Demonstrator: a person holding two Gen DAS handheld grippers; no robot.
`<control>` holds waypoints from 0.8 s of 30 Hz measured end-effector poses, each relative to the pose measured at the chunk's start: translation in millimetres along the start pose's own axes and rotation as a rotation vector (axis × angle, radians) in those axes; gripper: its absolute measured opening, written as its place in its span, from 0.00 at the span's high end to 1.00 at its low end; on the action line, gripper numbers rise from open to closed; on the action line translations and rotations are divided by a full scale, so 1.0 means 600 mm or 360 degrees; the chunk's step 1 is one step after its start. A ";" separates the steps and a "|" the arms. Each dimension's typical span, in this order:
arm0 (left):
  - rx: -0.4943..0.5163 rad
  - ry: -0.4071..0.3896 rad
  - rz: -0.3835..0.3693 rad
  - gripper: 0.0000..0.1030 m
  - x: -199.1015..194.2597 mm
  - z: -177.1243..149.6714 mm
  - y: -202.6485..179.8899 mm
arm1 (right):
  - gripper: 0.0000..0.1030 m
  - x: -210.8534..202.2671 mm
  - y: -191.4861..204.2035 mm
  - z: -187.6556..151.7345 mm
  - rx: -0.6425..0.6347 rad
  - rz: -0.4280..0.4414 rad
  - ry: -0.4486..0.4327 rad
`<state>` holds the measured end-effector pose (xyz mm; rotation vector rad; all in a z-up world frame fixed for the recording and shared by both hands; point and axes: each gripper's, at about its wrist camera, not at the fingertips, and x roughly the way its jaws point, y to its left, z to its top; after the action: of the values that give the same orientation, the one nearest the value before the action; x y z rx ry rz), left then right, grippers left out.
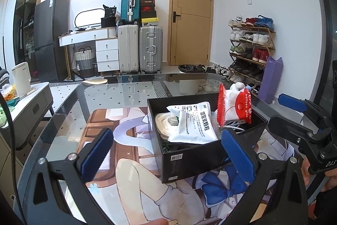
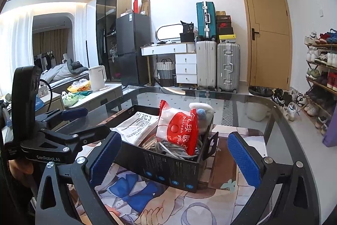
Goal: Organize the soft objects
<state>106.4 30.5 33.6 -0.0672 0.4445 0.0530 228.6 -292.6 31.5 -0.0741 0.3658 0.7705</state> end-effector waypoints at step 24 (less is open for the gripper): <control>-0.0003 -0.0013 0.0009 0.00 -0.004 0.000 -0.004 | 0.01 -0.006 0.001 -0.004 0.0001 0.0001 -0.0005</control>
<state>104.6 28.0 34.8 -0.0677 0.4366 0.0590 225.1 -295.0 30.5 -0.0725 0.3631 0.7708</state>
